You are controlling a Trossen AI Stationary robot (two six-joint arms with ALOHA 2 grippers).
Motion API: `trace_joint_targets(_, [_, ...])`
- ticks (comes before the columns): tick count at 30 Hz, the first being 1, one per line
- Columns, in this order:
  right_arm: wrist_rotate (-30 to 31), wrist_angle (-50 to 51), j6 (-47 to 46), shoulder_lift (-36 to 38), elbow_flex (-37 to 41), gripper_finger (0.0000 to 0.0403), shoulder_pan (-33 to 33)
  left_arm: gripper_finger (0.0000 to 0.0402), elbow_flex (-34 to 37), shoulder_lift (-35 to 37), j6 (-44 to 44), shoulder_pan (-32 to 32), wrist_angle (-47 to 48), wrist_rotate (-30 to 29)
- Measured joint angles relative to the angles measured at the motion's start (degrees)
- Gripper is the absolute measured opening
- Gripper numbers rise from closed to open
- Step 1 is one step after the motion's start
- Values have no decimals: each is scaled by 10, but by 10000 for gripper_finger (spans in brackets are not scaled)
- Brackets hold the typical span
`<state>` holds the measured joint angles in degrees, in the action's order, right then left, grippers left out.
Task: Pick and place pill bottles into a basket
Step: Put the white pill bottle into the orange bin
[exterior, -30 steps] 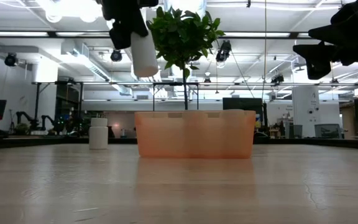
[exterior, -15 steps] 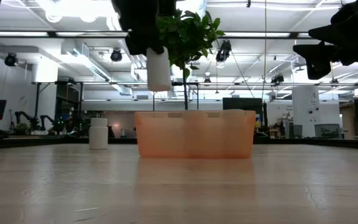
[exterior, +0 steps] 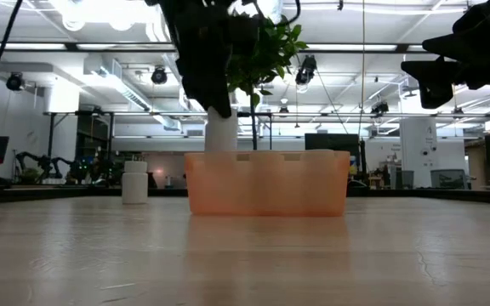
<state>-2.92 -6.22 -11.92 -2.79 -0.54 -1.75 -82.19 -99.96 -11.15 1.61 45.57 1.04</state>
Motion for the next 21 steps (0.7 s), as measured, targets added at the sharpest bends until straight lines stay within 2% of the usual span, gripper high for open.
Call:
trace_joint_targets(6, [0, 0, 0, 0, 0, 203, 0, 144, 0, -24, 0, 0, -19, 13])
trace_joint_targets(16, [0, 0, 1, 0, 0, 203, 0, 144, 1, -25, -5, 1, -23, 14])
trace_joint_targets(21, [0, 0, 1, 0, 0, 203, 0, 144, 27, -25, -9, 0, -75, 1])
